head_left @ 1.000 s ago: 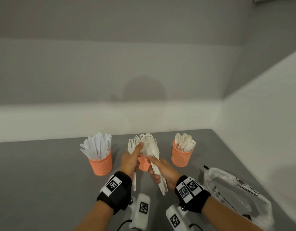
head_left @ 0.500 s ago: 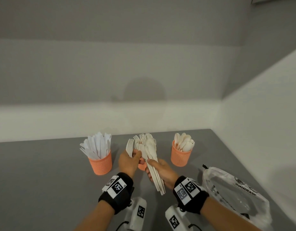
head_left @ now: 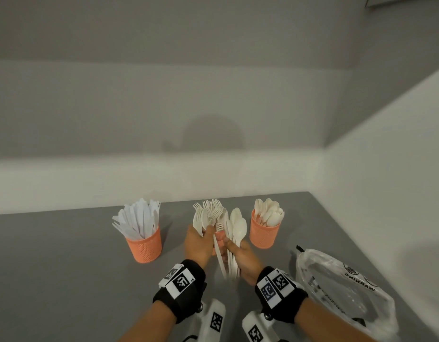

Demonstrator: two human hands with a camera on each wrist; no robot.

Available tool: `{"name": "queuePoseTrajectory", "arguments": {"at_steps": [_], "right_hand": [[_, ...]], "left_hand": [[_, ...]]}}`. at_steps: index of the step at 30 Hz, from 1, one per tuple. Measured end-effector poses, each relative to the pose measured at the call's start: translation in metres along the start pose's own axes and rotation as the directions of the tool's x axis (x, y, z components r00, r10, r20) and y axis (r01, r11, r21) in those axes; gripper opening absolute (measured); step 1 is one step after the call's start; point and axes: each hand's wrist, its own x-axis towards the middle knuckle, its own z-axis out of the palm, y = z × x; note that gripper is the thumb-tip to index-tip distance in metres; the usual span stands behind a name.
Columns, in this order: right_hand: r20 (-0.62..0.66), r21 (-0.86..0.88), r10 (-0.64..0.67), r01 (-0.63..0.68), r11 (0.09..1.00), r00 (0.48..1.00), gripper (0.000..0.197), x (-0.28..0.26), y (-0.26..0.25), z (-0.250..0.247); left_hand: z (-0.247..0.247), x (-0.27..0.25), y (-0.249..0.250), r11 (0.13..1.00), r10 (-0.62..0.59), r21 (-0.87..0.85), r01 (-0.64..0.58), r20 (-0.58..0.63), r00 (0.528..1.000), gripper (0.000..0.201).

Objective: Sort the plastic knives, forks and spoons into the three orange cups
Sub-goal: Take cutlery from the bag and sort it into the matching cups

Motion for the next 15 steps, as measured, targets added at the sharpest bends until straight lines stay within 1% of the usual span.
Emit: {"name": "queuePoseTrajectory", "arguments": {"at_steps": [2, 3, 4, 5, 7, 9, 10, 13, 15], "right_hand": [[-0.027, 0.007, 0.035, -0.035, 0.999, 0.999, 0.009, 0.002, 0.0, -0.005], [-0.041, 0.002, 0.043, -0.043, 0.999, 0.998, 0.008, 0.003, 0.0, -0.008], [-0.053, -0.009, 0.042, -0.042, 0.999, 0.998, 0.006, 0.004, 0.0, -0.011], [-0.062, -0.027, 0.035, -0.036, 0.999, 0.997, 0.006, 0.004, -0.001, -0.013], [-0.05, -0.069, 0.002, -0.006, 0.998, 0.999, 0.007, 0.001, -0.004, -0.015], [-0.03, -0.133, -0.028, 0.023, 0.991, 0.999, 0.011, 0.0, -0.009, -0.016], [-0.022, -0.16, -0.031, 0.027, 0.987, 0.999, 0.011, -0.002, -0.01, -0.017], [0.038, -0.237, -0.039, 0.047, 0.97, 0.999, 0.009, -0.005, -0.012, -0.018], [0.123, -0.297, -0.027, 0.063, 0.953, 0.992, 0.007, -0.006, -0.013, -0.017]], "left_hand": [[0.0, 0.006, -0.002, 0.997, -0.058, -0.044, 0.056, -0.035, 0.998, 0.029], [0.0, 0.009, -0.003, 0.995, -0.081, -0.066, 0.078, -0.042, 0.996, 0.033], [-0.002, 0.01, -0.003, 0.993, -0.088, -0.083, 0.086, -0.026, 0.996, 0.034], [-0.003, 0.011, -0.002, 0.991, -0.093, -0.102, 0.092, -0.003, 0.996, 0.028], [-0.007, 0.008, 0.003, 0.979, -0.096, -0.173, 0.111, 0.094, 0.991, 0.015], [-0.009, 0.002, 0.009, 0.97, -0.067, -0.217, 0.113, 0.209, 0.976, 0.02], [-0.009, -0.001, 0.012, 0.967, -0.052, -0.229, 0.112, 0.253, 0.966, 0.018], [-0.006, -0.007, 0.017, 0.96, -0.009, -0.261, 0.099, 0.326, 0.945, 0.014], [-0.003, -0.007, 0.021, 0.97, -0.008, -0.225, 0.092, 0.35, 0.937, 0.022]]}}
